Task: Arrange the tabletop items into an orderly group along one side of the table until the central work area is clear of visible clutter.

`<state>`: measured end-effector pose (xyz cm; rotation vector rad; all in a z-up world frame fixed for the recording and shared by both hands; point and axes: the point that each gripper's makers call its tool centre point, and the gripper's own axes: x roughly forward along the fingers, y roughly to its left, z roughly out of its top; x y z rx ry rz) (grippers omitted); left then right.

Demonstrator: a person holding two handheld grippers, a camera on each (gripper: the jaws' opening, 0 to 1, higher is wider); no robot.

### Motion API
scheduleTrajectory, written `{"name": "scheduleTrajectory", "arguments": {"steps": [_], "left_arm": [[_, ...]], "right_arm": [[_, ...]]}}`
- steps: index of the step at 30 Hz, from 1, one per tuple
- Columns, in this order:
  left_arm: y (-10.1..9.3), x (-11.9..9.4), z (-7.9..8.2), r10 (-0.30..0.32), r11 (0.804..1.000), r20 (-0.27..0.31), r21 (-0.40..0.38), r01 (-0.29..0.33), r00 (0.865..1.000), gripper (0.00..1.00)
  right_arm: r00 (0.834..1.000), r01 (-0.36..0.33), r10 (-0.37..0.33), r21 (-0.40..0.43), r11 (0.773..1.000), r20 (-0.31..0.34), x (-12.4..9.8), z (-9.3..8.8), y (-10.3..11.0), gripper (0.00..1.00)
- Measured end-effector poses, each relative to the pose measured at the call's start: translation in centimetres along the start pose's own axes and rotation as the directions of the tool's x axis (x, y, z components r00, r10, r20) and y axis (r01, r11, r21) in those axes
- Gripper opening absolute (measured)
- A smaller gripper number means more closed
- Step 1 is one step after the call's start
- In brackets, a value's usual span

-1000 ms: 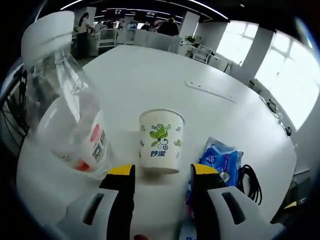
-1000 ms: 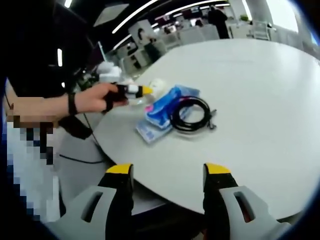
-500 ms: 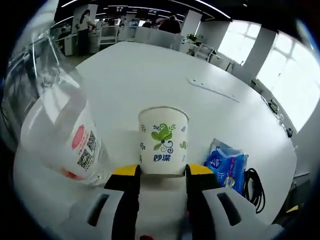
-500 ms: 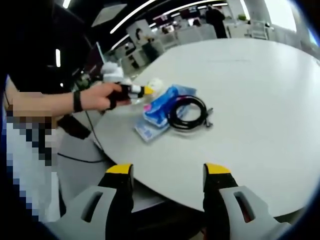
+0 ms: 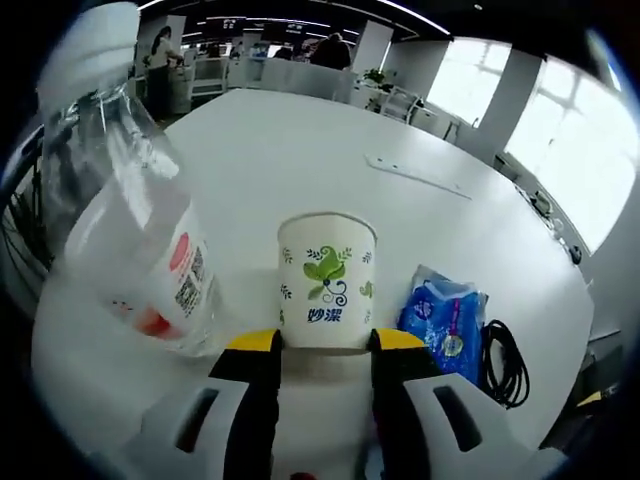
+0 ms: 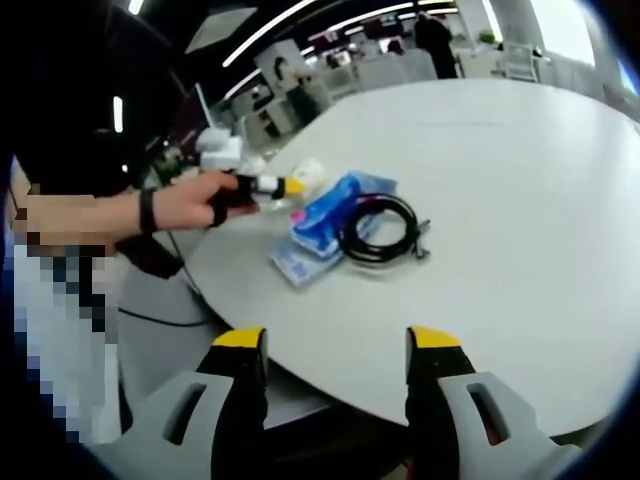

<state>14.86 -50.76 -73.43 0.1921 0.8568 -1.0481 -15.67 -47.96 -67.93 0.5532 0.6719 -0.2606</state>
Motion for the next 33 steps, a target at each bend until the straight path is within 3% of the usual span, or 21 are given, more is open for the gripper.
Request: {"name": "scheduleTrajectory", "arguments": {"steps": [4,6,20,33], "left_arm": [[0.1,-1.1,-1.0,-0.008,1.000,-0.009,0.022,0.008,1.000,0.34],[0.2,-2.2,-1.8,-0.015,0.998,-0.014,0.068,0.016,1.000,0.34],[2.9,-8.5,-7.1,-0.034,0.990,-0.052,0.137,0.041,0.998,0.34],[5.6,-10.8,-8.2,-0.018,0.990,-0.047,0.141,0.025,0.999,0.34]], "right_arm": [[1.000,-0.005,0.005,-0.004,1.000,-0.001,0.2,-0.1,0.3,0.54],[1.000,-0.007,0.007,-0.003,1.000,0.002,0.3,-0.2,0.3,0.54],[1.000,-0.028,0.028,-0.009,1.000,0.002,0.9,-0.3,1.0,0.54],[0.998,-0.056,0.056,-0.035,0.998,0.003,2.0,0.4,2.3,0.54]]}}
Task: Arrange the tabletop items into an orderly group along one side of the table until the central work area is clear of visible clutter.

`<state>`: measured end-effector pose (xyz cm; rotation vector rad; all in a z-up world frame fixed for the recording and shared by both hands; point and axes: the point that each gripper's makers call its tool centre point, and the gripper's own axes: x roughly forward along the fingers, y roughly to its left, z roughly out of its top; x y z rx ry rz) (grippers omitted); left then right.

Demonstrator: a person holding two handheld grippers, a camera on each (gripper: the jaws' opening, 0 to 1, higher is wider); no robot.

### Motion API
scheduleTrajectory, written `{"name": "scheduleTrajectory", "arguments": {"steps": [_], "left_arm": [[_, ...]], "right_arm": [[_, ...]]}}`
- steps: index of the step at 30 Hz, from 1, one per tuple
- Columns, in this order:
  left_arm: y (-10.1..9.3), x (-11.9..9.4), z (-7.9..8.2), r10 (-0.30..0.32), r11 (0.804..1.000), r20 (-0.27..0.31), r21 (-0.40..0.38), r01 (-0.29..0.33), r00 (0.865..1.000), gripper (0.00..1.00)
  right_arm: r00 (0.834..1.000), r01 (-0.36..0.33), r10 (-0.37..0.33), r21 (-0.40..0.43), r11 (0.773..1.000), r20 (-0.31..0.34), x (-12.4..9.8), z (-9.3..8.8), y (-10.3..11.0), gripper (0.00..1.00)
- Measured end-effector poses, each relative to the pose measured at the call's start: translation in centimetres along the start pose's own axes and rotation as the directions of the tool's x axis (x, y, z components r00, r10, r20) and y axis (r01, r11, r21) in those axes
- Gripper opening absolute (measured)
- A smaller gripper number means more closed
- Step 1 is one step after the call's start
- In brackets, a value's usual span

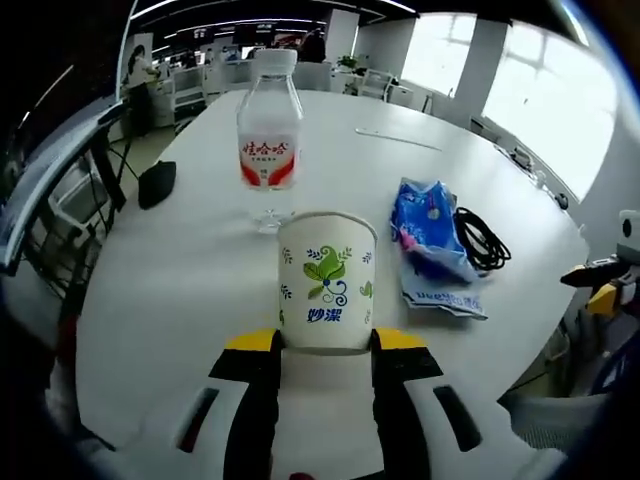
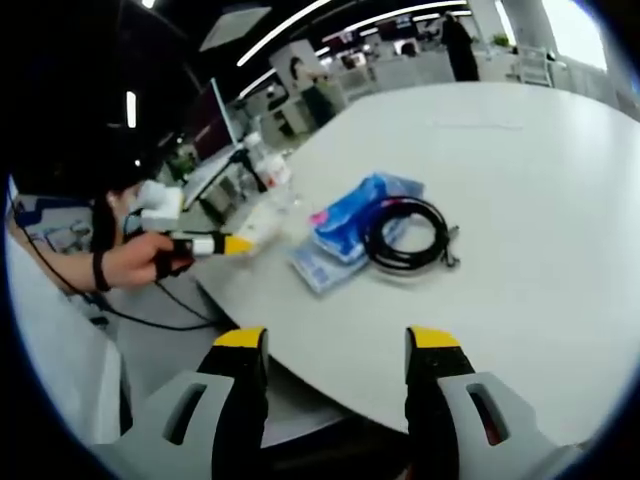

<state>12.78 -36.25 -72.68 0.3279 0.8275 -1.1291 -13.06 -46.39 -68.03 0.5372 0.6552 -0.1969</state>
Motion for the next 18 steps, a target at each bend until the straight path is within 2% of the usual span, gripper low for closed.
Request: {"name": "scheduleTrajectory", "arguments": {"steps": [6,10,18], "left_arm": [[0.2,-0.4,-1.2,0.002,1.000,-0.014,0.003,-0.002,1.000,0.34],[0.4,-0.2,-2.5,0.001,1.000,-0.056,-0.018,-0.002,0.998,0.35],[0.2,-0.6,-3.3,-0.015,0.999,-0.083,-0.045,0.012,0.996,0.36]], "right_arm": [[1.000,-0.007,0.007,-0.005,1.000,0.001,0.2,0.0,0.5,0.54],[1.000,-0.006,0.006,-0.005,1.000,0.000,0.3,-0.3,0.6,0.54],[1.000,-0.002,0.002,0.002,1.000,-0.002,0.3,-0.9,0.8,0.54]]}}
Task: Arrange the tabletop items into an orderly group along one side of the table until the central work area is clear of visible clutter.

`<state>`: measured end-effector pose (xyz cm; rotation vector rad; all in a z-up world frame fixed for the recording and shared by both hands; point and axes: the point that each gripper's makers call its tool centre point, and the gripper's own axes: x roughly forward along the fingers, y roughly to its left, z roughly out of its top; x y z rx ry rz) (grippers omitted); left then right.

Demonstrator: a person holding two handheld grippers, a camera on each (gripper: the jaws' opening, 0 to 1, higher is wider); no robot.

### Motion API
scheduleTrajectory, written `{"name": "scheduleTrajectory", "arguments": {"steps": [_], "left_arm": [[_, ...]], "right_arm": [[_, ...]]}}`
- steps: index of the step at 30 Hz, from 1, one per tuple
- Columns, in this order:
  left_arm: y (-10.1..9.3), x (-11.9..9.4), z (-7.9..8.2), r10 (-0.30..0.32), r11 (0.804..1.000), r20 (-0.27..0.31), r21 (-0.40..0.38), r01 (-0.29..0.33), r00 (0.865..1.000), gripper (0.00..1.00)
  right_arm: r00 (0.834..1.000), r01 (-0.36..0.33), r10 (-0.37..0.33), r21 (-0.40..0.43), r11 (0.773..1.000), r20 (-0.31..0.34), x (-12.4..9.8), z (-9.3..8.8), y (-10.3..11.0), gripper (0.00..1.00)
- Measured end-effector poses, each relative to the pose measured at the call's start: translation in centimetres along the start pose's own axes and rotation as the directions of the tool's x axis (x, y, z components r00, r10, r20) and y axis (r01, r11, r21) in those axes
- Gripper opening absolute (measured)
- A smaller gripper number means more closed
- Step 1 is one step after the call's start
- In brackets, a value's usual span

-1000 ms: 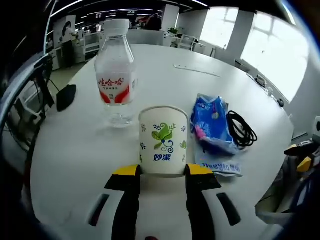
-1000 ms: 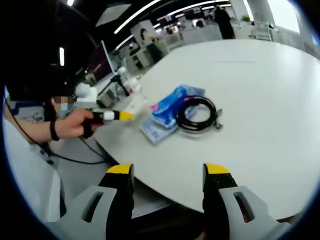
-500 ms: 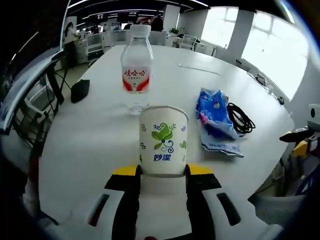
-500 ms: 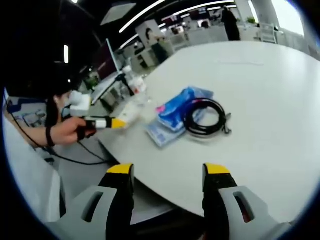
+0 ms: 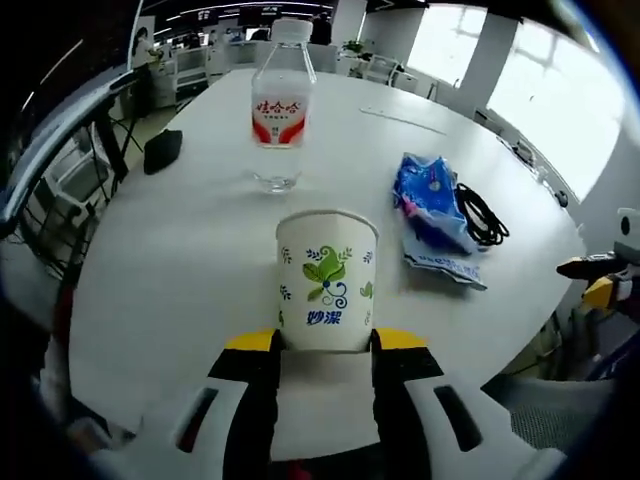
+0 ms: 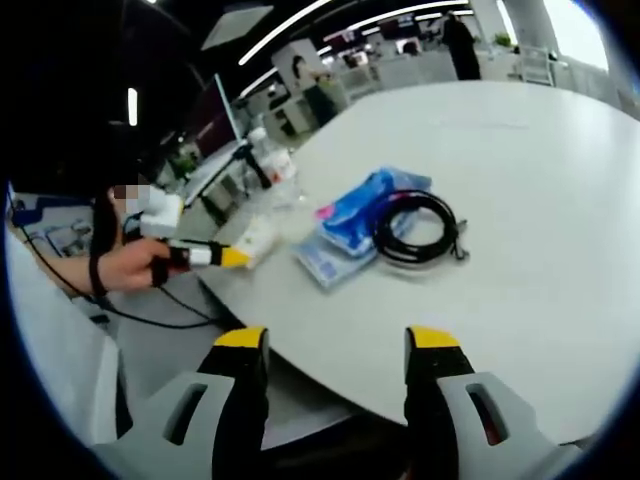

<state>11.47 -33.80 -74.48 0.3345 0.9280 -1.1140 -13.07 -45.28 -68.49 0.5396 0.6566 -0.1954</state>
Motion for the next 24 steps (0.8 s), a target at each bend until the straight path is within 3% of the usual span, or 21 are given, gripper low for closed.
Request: {"name": "scheduleTrajectory", "arguments": {"steps": [6,18,24], "left_arm": [[0.2,0.1,0.0,0.002,0.999,-0.003,-0.043,-0.002,1.000,0.41],[0.0,1.3,0.0,0.005,0.999,-0.030,-0.039,-0.006,1.000,0.46],[0.3,1.8,0.5,0.000,0.996,-0.028,-0.090,-0.003,1.000,0.46]], "right_arm": [[1.000,0.003,-0.003,0.001,1.000,0.004,0.0,0.0,0.0,0.54],[1.000,0.007,-0.007,0.000,1.000,0.005,-0.3,0.0,0.0,0.54],[1.000,0.013,-0.013,0.003,1.000,0.009,-0.6,0.1,-0.2,0.54]]}}
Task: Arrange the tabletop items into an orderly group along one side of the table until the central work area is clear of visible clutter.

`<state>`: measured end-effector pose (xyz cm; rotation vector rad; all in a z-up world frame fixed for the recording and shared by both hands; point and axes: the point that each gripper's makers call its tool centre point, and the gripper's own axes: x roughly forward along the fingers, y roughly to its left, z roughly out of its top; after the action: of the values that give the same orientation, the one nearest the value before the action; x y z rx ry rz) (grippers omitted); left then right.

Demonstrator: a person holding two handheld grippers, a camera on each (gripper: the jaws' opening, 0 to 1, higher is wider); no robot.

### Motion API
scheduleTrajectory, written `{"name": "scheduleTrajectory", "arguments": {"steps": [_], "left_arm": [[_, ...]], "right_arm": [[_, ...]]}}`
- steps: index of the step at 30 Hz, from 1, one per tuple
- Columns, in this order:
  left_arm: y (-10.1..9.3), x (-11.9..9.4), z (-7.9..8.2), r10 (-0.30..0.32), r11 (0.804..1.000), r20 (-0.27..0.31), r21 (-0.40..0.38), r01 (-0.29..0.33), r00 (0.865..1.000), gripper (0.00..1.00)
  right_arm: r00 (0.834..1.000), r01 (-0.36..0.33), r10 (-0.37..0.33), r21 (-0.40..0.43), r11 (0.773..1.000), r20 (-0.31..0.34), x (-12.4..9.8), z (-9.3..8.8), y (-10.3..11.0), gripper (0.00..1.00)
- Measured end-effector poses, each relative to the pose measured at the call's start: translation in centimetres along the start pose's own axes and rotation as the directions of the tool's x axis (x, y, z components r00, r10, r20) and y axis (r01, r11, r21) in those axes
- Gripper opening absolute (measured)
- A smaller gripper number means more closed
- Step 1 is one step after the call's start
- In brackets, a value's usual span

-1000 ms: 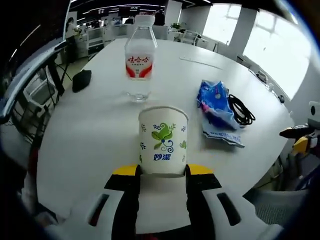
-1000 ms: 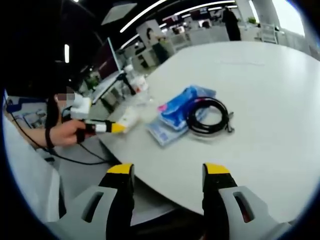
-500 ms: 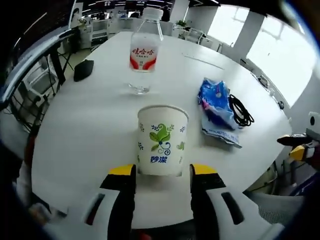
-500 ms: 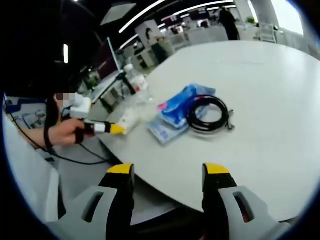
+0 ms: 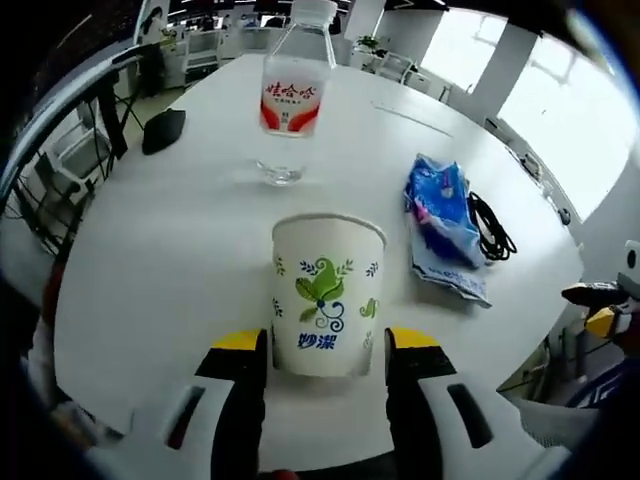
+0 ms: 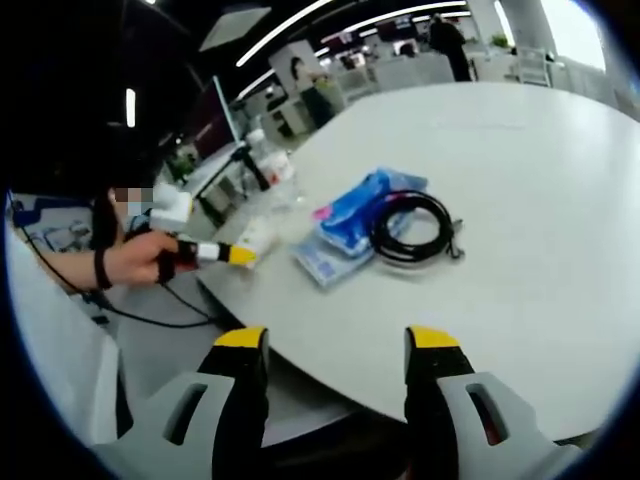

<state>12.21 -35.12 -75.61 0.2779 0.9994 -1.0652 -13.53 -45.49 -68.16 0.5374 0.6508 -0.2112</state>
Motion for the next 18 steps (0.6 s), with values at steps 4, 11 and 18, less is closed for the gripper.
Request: {"name": "scheduleTrajectory", "arguments": {"steps": [4,11,18], "left_arm": [[-0.26,0.40,0.30,-0.002,1.000,-0.008,0.008,0.002,1.000,0.46],[0.11,1.00,0.19,0.004,1.000,-0.028,0.011,-0.004,1.000,0.45],[0.12,0.89,0.32,-0.003,1.000,-0.018,0.015,0.003,1.000,0.41]], "right_arm": [[1.000,0.000,0.000,0.000,1.000,0.000,0.01,0.11,-0.04,0.54],[1.000,0.000,0.000,-0.007,1.000,0.002,0.11,0.45,-0.05,0.54],[1.000,0.000,0.000,-0.009,1.000,-0.001,0.14,0.50,-0.05,0.54]]}}
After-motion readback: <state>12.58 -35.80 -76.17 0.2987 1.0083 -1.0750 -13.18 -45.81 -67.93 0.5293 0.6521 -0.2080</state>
